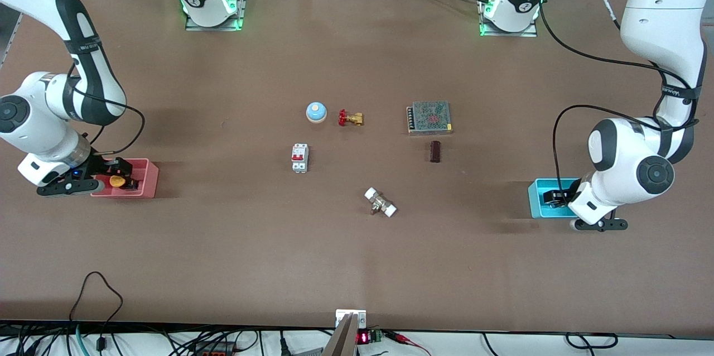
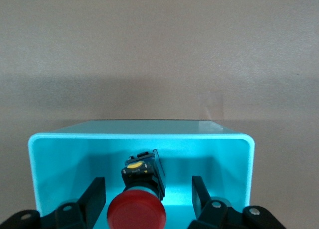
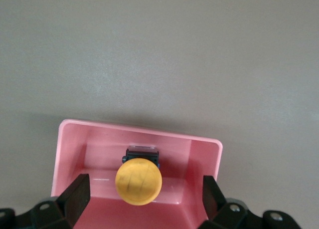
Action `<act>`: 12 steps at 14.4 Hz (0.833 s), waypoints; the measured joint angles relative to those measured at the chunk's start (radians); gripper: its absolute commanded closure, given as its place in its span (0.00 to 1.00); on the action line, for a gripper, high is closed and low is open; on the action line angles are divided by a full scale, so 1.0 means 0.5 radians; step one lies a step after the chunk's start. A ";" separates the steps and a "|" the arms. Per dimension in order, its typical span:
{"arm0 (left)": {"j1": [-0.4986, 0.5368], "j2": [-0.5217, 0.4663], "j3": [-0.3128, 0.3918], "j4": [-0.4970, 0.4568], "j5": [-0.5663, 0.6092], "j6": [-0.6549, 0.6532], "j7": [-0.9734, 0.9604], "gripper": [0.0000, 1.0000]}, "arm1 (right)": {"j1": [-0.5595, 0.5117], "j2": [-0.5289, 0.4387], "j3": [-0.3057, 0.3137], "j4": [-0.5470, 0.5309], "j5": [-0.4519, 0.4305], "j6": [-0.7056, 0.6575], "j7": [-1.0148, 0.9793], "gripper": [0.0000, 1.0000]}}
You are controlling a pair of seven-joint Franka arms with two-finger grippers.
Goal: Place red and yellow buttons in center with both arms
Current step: 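Close the right gripper on the yellow button while the left gripper grasps the red button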
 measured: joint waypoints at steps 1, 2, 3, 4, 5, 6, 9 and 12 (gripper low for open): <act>0.002 0.013 0.003 -0.001 0.000 0.007 0.000 0.69 | -0.001 0.015 0.000 0.000 0.000 0.002 0.000 0.00; 0.004 0.023 0.004 -0.002 0.000 0.012 0.000 0.77 | -0.002 0.030 0.000 0.000 0.000 0.008 0.000 0.00; 0.006 0.027 0.005 -0.002 0.000 0.013 0.000 0.80 | -0.007 0.046 0.000 -0.001 0.000 0.019 0.000 0.00; 0.006 0.028 0.005 -0.002 0.001 0.013 0.000 0.80 | -0.012 0.063 0.000 -0.004 0.000 0.037 0.000 0.00; 0.006 0.028 0.005 0.000 0.001 0.013 0.000 0.81 | -0.016 0.080 0.000 -0.008 0.000 0.063 0.000 0.00; 0.006 0.024 0.005 0.009 0.001 0.013 0.000 0.81 | -0.018 0.096 0.000 -0.012 0.000 0.086 0.000 0.00; -0.003 -0.060 -0.003 0.112 0.002 -0.193 0.013 0.81 | -0.019 0.141 0.000 -0.018 0.000 0.150 0.000 0.00; -0.063 -0.224 -0.039 0.346 0.006 -0.655 0.016 0.80 | -0.020 0.161 0.000 -0.018 0.000 0.166 0.000 0.05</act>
